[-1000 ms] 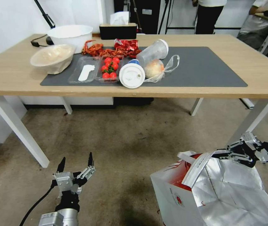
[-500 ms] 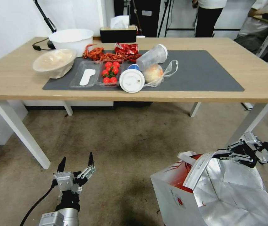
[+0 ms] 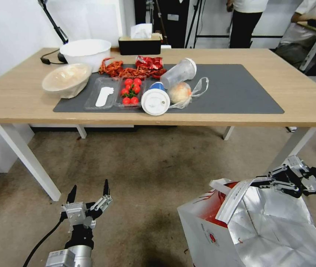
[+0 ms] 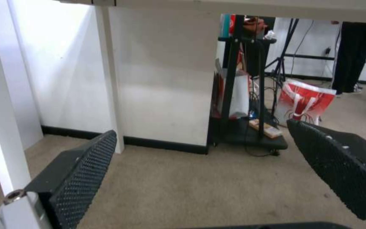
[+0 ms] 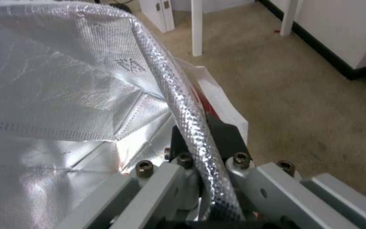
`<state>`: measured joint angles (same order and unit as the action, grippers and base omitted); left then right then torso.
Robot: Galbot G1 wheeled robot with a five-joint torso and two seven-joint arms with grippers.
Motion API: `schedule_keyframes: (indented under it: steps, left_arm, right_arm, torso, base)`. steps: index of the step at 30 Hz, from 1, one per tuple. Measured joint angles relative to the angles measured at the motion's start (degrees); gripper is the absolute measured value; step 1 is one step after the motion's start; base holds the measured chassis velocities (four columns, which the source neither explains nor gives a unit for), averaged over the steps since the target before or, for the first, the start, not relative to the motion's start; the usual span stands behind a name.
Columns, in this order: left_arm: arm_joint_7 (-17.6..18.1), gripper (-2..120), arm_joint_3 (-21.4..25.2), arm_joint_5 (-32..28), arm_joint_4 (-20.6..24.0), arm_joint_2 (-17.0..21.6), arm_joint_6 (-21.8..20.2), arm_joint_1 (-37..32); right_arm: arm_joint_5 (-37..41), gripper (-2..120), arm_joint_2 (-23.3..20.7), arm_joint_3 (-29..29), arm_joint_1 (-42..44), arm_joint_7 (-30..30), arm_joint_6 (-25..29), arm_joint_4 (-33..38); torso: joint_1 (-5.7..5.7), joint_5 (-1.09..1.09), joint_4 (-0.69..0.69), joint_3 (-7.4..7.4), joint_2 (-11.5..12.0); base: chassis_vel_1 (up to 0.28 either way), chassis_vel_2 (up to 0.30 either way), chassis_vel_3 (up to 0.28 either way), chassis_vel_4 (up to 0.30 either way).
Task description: Pick up the food delivery bag from the floor and place it on the table.
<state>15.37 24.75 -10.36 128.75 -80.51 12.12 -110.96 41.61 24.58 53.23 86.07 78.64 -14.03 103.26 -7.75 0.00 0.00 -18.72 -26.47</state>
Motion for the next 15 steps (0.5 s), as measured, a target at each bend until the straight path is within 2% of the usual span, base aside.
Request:
schedule_keyframes:
  steps: [15]
  left_arm:
    - [0.34, 100, -0.01, -0.2, 0.26, 0.07, -0.07, -0.15]
  right_arm:
    - [0.24, 0, -0.06, -0.36, -0.12, -0.18, -0.15, 0.2]
  torso:
    - [-1.34, 0.0, 0.0, -2.18, -3.51]
  base:
    - [0.0, 0.0, 0.0, 0.0]
